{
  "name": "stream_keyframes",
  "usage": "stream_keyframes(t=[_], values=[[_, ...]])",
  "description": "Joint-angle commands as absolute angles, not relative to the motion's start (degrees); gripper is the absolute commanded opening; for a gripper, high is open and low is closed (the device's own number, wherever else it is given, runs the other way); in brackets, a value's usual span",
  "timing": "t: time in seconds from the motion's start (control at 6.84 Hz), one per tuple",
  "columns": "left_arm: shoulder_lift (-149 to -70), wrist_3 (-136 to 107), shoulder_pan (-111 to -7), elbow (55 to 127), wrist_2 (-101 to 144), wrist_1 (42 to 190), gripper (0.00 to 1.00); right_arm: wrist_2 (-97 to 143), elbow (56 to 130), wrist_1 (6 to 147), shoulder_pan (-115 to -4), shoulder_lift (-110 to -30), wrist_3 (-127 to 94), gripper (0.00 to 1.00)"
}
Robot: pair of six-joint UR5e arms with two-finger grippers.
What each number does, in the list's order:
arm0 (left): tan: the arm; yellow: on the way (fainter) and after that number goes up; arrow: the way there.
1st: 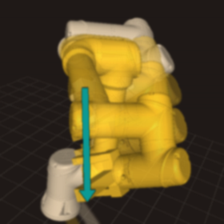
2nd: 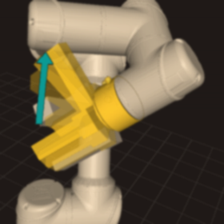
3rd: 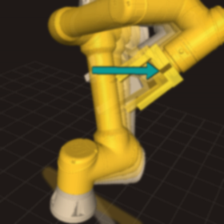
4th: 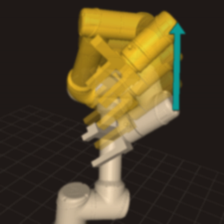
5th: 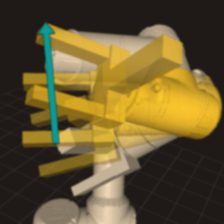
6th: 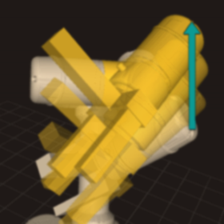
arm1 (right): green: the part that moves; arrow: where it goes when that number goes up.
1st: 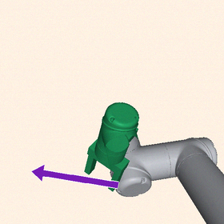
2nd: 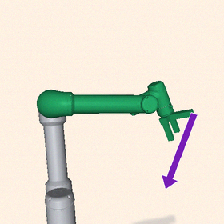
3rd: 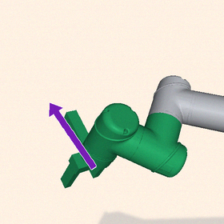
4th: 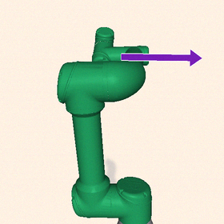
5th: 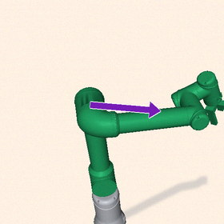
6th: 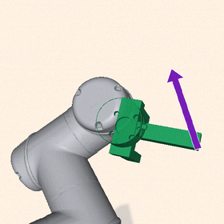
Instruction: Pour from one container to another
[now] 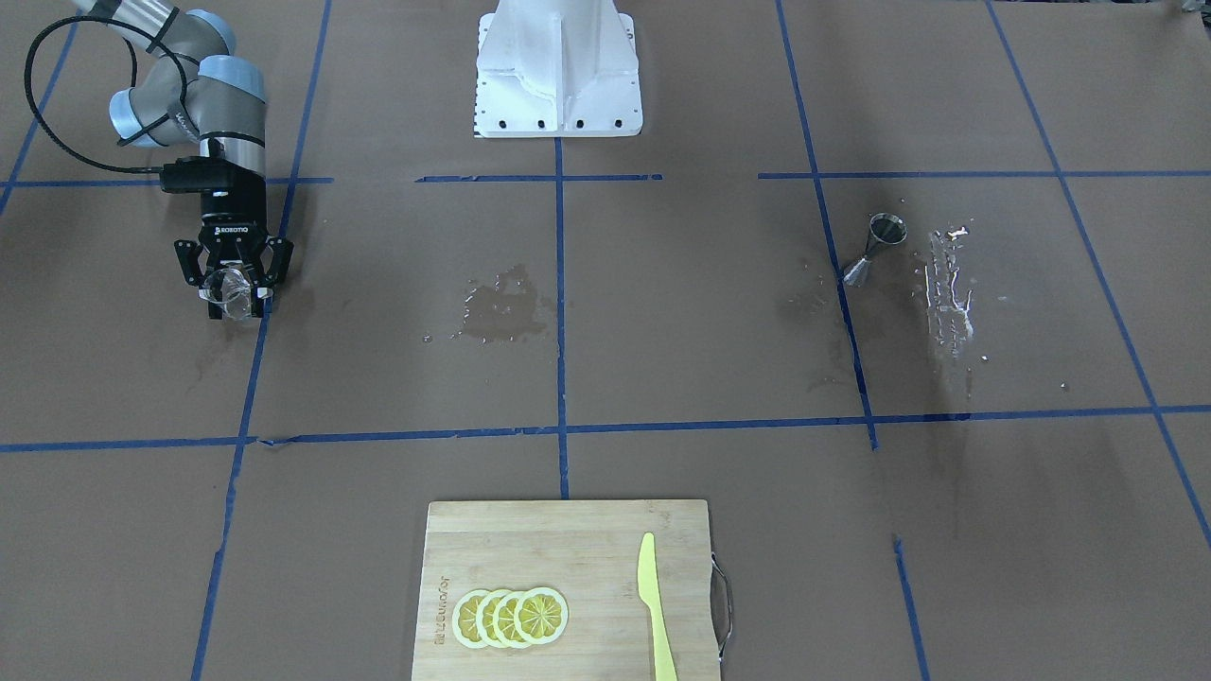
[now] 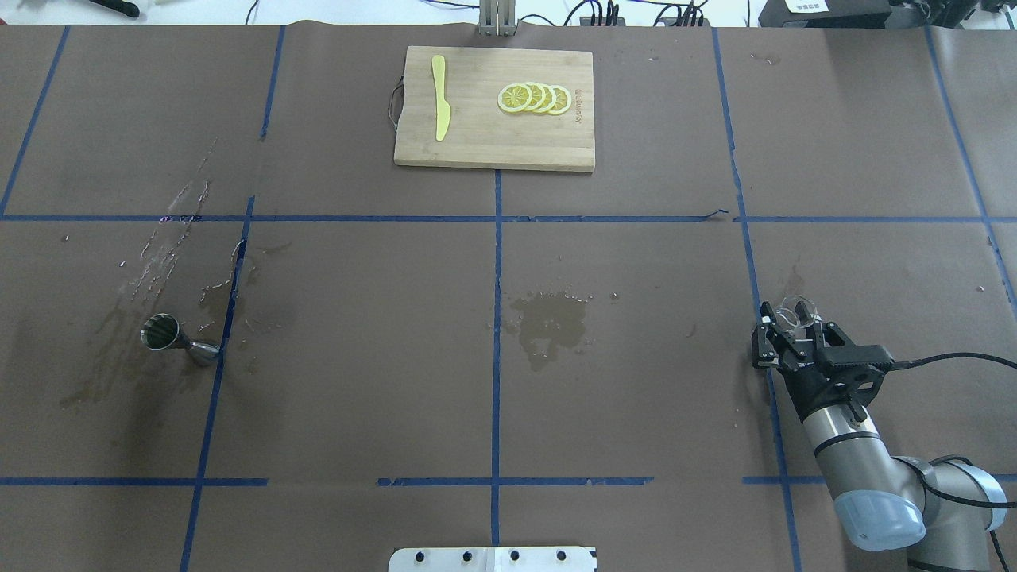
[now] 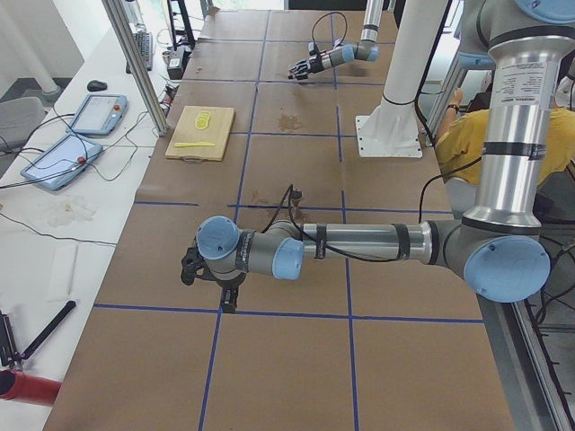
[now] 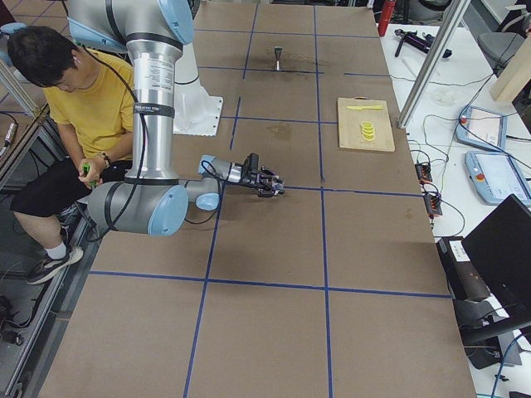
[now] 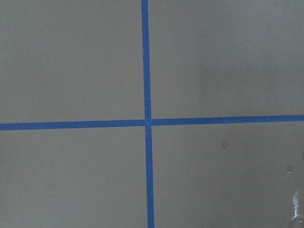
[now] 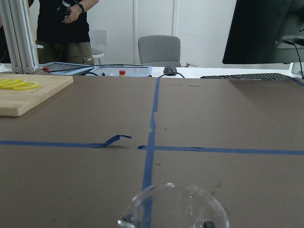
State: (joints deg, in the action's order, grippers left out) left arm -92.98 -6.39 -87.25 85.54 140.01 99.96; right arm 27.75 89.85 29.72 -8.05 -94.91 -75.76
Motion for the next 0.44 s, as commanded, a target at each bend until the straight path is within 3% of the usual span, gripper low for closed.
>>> stream_keyframes(t=[0.0, 0.29], values=[[-92.99, -6.33, -87.27, 85.52, 140.01, 100.11, 1.00, 27.60, 89.12, 29.71, -7.56, -94.66, -75.76, 0.00], [-92.99, -6.33, -87.27, 85.43, 140.01, 100.20, 1.00, 27.51, 89.12, 29.71, -7.38, -94.57, -75.76, 0.02]])
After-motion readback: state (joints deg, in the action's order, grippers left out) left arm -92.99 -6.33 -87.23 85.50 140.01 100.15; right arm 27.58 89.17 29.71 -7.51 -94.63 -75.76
